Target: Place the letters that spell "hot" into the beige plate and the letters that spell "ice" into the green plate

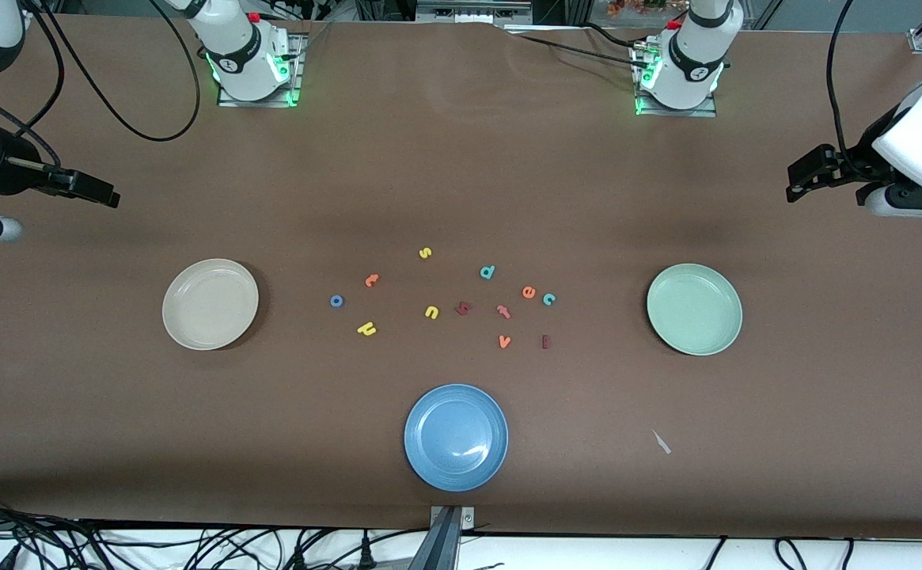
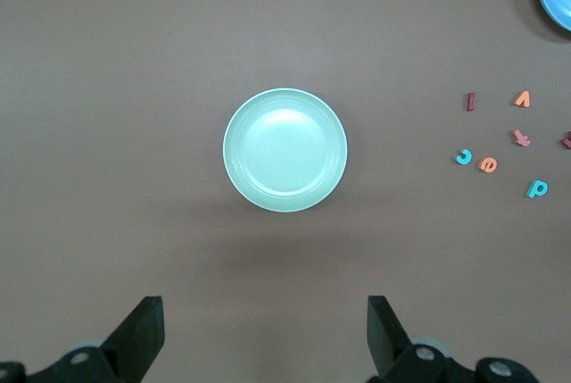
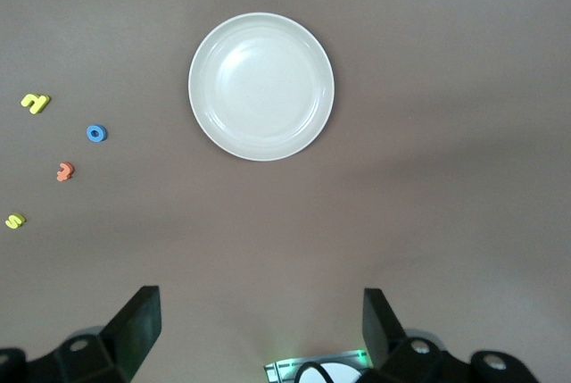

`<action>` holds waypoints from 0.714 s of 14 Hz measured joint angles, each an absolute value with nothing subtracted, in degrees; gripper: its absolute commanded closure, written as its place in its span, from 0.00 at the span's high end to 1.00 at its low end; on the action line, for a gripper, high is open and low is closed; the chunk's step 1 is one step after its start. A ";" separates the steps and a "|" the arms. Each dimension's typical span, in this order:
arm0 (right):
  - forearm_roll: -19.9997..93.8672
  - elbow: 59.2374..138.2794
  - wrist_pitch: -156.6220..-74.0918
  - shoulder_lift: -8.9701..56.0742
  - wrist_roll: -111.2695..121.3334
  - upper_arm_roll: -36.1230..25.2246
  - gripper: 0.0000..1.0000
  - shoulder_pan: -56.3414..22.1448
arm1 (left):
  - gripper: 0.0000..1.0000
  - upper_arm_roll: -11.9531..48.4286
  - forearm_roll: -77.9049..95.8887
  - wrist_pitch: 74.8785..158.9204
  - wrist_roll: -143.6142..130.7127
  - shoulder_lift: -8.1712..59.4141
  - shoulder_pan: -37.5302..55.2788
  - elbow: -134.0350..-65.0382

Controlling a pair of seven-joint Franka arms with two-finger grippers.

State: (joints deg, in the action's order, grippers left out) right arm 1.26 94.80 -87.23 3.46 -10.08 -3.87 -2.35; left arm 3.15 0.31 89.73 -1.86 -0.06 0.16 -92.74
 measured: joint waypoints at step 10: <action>1.66 95.49 -89.74 10.87 -12.20 -2.22 1.00 -8.32 | 1.00 4.24 0.31 88.91 -1.84 4.16 1.31 -92.74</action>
State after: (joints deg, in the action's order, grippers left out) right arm 1.66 95.49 -89.74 10.87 -12.20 -2.22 -8.32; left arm 4.24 0.31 88.91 -1.84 4.16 1.31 -92.74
